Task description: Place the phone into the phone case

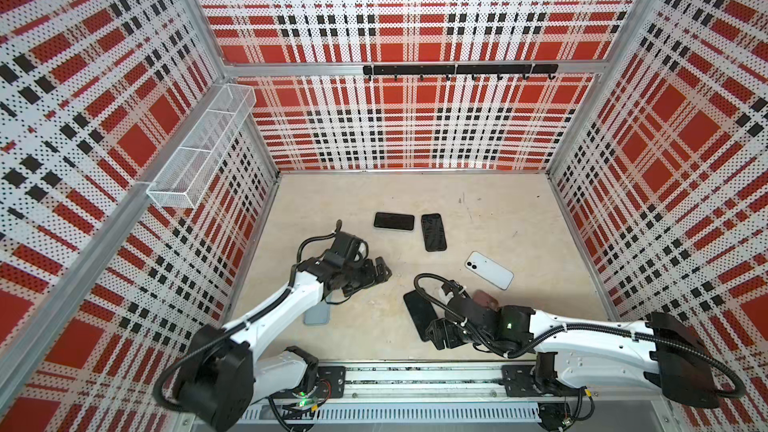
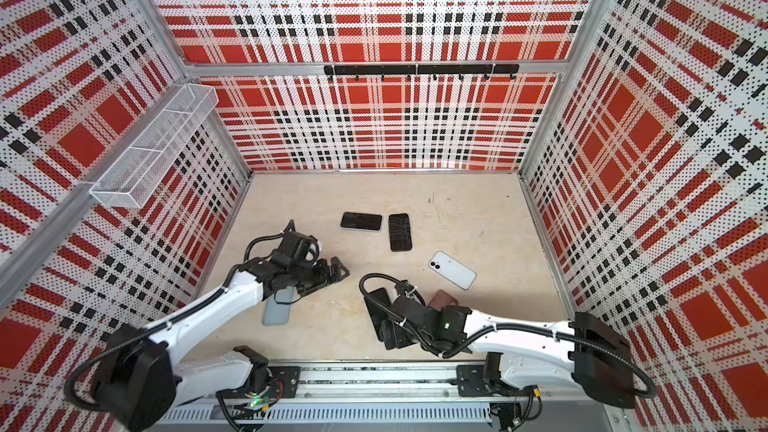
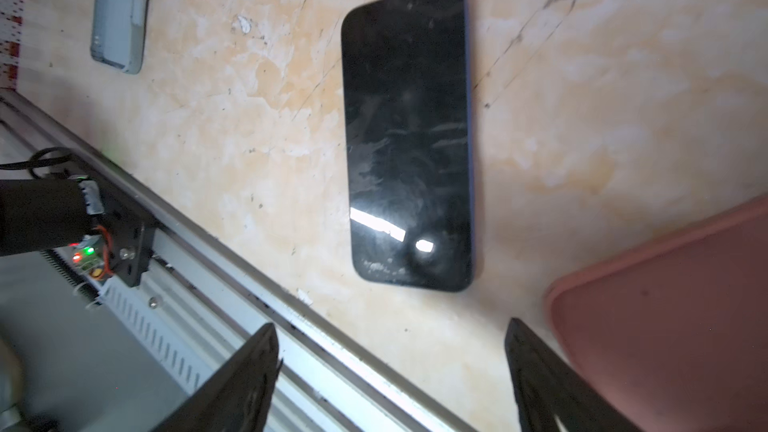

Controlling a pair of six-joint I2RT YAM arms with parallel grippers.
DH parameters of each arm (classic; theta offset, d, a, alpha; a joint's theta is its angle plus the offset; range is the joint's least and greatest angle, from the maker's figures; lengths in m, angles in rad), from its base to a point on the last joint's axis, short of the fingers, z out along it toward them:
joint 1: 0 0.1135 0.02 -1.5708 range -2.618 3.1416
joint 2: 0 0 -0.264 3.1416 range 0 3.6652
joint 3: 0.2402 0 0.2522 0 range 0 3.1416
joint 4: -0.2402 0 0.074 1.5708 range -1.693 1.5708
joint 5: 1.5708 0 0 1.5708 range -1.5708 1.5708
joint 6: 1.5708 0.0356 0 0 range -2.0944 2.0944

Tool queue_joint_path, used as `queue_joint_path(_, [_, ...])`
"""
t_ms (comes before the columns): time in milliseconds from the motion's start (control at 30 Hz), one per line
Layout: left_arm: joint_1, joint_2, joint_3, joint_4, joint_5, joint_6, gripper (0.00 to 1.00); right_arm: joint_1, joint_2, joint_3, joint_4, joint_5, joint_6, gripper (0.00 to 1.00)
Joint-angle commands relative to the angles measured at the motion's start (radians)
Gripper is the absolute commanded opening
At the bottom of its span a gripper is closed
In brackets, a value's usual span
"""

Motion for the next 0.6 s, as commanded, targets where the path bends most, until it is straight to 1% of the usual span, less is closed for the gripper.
queue_joint_path(0, [-0.039,0.127,0.07,0.089,0.02,0.02,0.99,0.039,0.039,-0.037,0.184,-0.038,0.125,0.86])
queue_joint_path(133, [-0.074,0.281,0.156,0.123,0.073,0.033,0.98,0.067,0.133,-0.07,0.353,-0.066,0.162,0.86])
queue_joint_path(233, [-0.09,0.347,0.192,0.146,0.084,0.035,0.97,0.072,0.171,-0.093,0.431,-0.053,0.177,0.86])
queue_joint_path(333, [-0.101,0.403,0.214,0.155,0.087,0.037,0.96,0.072,0.174,-0.129,0.484,-0.007,0.192,0.86])
queue_joint_path(467, [-0.114,0.477,0.224,0.172,0.109,0.04,0.95,0.065,0.141,-0.182,0.511,0.06,0.212,0.86])
queue_joint_path(567, [-0.124,0.514,0.212,0.205,0.146,0.033,0.93,0.033,0.121,-0.215,0.532,0.063,0.21,0.86])
